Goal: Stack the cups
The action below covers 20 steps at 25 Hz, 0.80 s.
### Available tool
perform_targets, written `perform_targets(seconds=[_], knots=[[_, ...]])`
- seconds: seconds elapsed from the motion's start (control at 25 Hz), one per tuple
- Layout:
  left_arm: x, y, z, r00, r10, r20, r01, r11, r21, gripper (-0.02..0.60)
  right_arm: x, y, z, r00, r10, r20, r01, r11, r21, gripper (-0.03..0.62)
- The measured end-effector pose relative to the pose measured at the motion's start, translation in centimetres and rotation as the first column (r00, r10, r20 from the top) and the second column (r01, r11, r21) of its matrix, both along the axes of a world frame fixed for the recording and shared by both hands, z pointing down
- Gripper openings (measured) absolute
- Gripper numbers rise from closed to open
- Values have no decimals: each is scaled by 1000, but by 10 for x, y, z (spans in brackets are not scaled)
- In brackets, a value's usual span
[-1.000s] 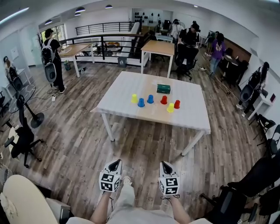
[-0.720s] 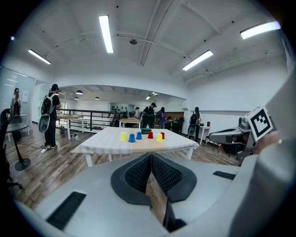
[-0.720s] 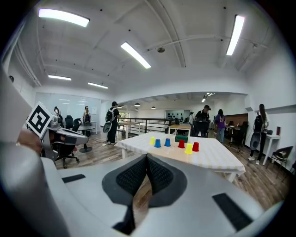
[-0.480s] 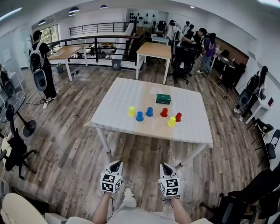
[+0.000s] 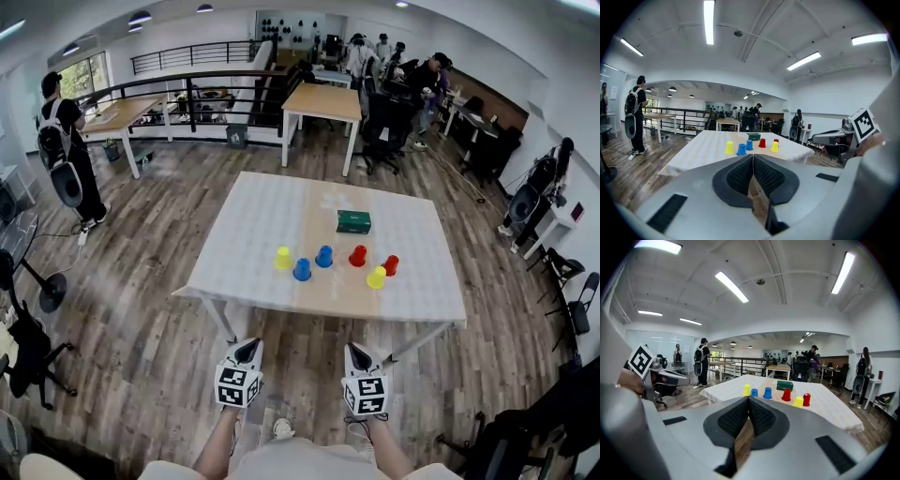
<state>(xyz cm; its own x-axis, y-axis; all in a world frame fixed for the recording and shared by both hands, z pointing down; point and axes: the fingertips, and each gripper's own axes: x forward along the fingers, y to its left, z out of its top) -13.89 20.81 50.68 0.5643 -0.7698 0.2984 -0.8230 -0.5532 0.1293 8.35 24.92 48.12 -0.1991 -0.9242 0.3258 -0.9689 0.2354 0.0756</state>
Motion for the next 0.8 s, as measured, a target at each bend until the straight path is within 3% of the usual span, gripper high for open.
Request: perform_targets(seconds=[0.36,0.8], knots=[[-3,-48,7,999,42,3,-42,999,-19,12,-7,-37,14,999,40,-1,-40,998,-41,2],[-12,-87,24,1000,11,13,-10,999,-52,12,-10,-82,37,1000,17,14,-16,997,-81,2]])
